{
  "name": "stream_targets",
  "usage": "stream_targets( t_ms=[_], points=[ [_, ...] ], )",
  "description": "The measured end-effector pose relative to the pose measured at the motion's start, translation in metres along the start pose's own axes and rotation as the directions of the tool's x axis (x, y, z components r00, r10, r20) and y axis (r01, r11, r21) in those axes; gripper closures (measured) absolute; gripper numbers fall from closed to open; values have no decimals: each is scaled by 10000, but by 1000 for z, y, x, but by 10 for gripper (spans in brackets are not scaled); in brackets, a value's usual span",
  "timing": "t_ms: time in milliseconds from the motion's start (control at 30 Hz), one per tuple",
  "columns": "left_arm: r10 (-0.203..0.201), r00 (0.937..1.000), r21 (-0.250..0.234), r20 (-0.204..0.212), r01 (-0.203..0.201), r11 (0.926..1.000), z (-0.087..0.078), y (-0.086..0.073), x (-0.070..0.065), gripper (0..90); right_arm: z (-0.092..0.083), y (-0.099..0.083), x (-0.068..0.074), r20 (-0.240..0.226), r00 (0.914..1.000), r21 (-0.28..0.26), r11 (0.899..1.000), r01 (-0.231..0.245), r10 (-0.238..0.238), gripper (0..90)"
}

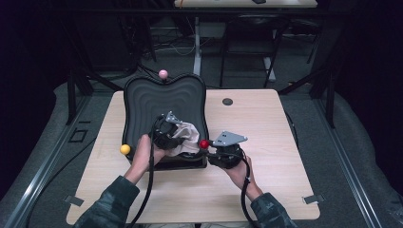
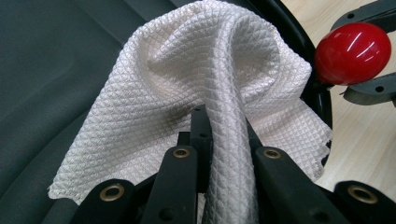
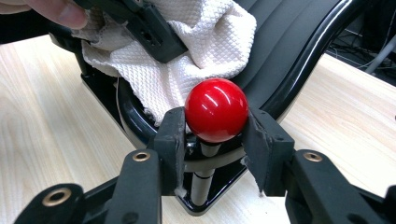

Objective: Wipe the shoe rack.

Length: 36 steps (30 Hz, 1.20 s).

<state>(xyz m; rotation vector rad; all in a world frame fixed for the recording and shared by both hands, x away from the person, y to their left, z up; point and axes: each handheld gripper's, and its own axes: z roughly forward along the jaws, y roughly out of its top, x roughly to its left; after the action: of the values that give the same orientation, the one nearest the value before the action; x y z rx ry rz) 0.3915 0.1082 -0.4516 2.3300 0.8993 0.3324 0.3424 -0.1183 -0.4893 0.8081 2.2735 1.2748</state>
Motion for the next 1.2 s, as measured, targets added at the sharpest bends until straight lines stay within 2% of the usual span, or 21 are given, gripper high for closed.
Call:
stream_targets(
  t_ms=[33,100,167,267,333,400,433,467,567,733,800,833,967,1033,1100,1200],
  points=[
    [15,10000,-3,-37,-15,10000,0,0,0,834,-1,0,0,62,10000,61,10000,-19,19,594],
    [-5,10000,3,-31,5,10000,-1,-1,1,834,-1,-1,-1,-181,9998,-23,10000,-79,79,595],
    [-37,9999,-10,-98,37,10000,-1,-2,3,834,-5,-3,-1,-54,9999,134,9998,-120,121,595],
    [-137,9998,-65,-143,137,9999,-1,-3,6,834,-11,-4,-4,54,9999,57,9999,-101,101,631],
    [-111,9998,-4,-191,111,9999,-1,-3,6,834,-11,-4,-6,-20,9998,-30,9998,-213,213,634],
    [-68,9998,46,-174,69,10000,-1,-3,6,834,-8,-3,-5,63,9999,88,9999,-114,114,640],
    [-75,9999,75,-129,76,9999,-2,-3,6,834,-6,-4,-4,-190,9997,-22,9999,-133,132,648],
    [-95,9999,84,-74,96,9999,-1,-3,7,834,-4,-4,-4,-231,9997,-22,10000,-81,80,651],
    [-110,9999,185,75,108,9998,-1,-4,6,834,-1,-4,-2,-38,10000,231,9997,-44,44,660],
    [-54,9994,241,346,46,9997,2,-4,2,833,5,-4,-2,-9,10000,193,9998,-96,96,667],
    [-22,9988,261,480,9,9997,3,-3,0,833,6,-4,-1,136,9999,301,9995,-110,106,670],
    [-3,9987,253,502,-9,9997,5,-2,-2,833,7,-4,-2,-16,9999,244,9996,-136,136,672],
    [92,9973,281,728,-113,9995,9,1,-6,833,7,-4,-2,49,9999,273,9995,-142,141,678],
    [118,9961,262,870,-141,9996,11,3,-8,832,8,-4,-2,-102,9998,166,9997,-171,173,680],
    [131,9951,258,978,-156,9995,12,4,-9,832,8,-4,-1,31,9999,259,9995,-155,154,682],
    [147,9942,182,1068,-167,9997,15,7,-11,832,9,-5,-1,-90,9998,208,9996,-194,196,684]
  ],
)
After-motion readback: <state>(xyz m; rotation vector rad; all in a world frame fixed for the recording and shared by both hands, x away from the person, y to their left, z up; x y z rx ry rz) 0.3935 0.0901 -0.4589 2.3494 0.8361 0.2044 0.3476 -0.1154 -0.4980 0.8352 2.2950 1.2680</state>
